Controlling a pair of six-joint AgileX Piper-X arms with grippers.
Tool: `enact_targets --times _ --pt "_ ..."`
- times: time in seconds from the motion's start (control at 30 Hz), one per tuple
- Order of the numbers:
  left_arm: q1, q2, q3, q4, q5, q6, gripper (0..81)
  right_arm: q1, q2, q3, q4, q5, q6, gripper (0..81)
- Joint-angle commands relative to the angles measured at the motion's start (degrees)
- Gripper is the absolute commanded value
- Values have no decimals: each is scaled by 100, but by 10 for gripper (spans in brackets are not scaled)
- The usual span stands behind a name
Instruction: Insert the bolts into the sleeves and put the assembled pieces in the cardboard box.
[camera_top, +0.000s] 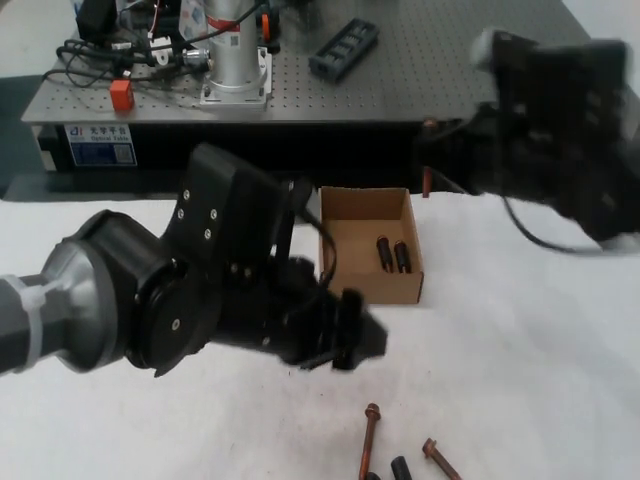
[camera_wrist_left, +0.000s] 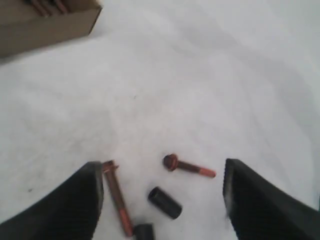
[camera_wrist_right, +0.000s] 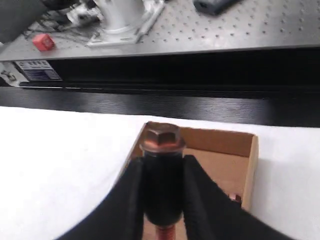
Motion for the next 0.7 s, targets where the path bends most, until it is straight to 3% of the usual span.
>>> enact_targets --times 0.0,0.17,0.33,0.4,0.53,0.57,0.67 --pt "-38 -65 -26 165 -102 179 495 45 210 -276 281 110 -122 25" --pt "-289 -65 -26 592 -512 447 495 210 1388 -1584 1278 336 -260 25" --pt "-363 90 -26 603 -604 307 495 293 2106 -2250 2081 489 -316 1" --pt "-363 218 -26 603 -604 152 495 293 2191 -2334 2168 466 -316 66" --pt "-376 617 -139 603 -604 -178 495 262 2134 -2373 2205 406 -316 346" --pt "-393 744 -199 615 -604 -230 494 235 2065 -2373 2205 406 -316 385" --pt "-481 1106 -489 743 -604 -362 462 151 1690 -2330 2236 406 -316 356"
